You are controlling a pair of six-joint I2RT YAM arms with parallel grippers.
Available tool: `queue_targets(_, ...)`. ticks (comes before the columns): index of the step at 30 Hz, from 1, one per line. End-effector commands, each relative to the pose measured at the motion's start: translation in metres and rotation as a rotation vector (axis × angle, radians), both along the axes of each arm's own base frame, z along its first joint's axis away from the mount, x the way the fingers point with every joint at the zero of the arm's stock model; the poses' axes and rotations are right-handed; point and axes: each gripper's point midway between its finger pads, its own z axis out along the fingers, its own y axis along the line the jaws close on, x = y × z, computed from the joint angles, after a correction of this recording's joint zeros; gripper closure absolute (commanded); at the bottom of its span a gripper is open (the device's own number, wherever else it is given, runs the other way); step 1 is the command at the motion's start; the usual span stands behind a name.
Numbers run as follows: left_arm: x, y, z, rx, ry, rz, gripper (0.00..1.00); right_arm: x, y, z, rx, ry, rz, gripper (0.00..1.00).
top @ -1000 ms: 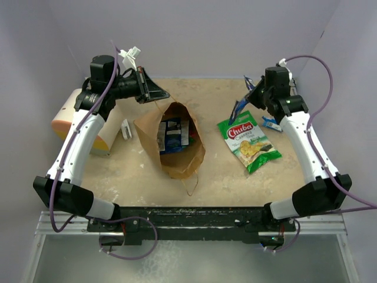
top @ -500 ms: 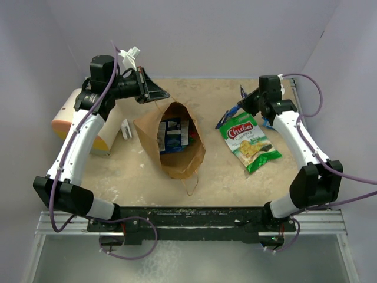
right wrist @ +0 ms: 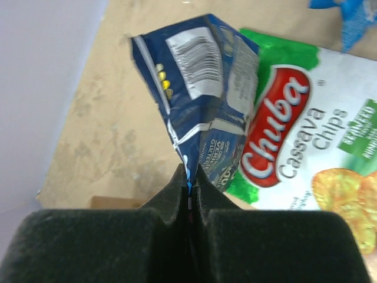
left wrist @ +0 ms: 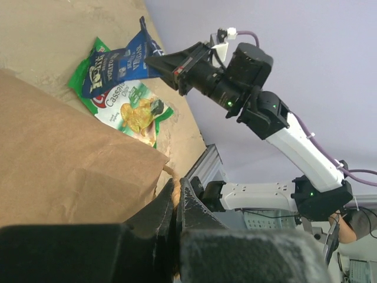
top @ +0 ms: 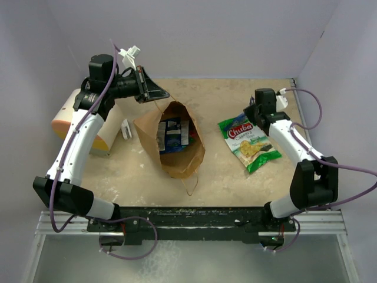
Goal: Take the snacks out of the paper bag
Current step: Place the snack at the center of the board.
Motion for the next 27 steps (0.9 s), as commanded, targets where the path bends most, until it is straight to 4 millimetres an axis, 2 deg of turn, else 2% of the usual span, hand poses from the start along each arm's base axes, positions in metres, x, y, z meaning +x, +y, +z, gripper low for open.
queue_targets(1, 0.0, 0.003, 0.027, -0.016, -0.114, -0.008, 1.0, -0.002, -0.025, 0.014, -0.039, -0.079, -0.129, 1.0)
queue_targets(4, 0.0, 0.003, 0.026, -0.015, -0.111, -0.007, 1.0, -0.015, -0.031, 0.002, -0.038, -0.038, -0.175, 1.0)
queue_targets(11, 0.002, 0.003, 0.026, -0.019, -0.105, -0.009, 1.0, -0.037, -0.028, -0.022, 0.045, 0.021, -0.271, 1.0)
queue_targets(12, 0.002, 0.003, 0.025, -0.018, -0.103, -0.009, 1.0, -0.045, -0.029, -0.039, 0.041, 0.065, -0.276, 1.0)
queue_targets(13, 0.002, 0.003, 0.025, -0.018, -0.102, -0.009, 1.0, -0.049, -0.028, -0.047, 0.043, 0.091, -0.278, 1.0)
queue_targets(18, 0.001, 0.002, 0.026, -0.021, -0.103, -0.011, 1.0, -0.064, -0.022, -0.074, 0.075, 0.167, -0.306, 1.0)
queue_targets(27, -0.002, 0.002, 0.026, -0.026, -0.102, -0.014, 1.0, -0.095, -0.024, -0.107, 0.076, 0.29, -0.33, 0.85)
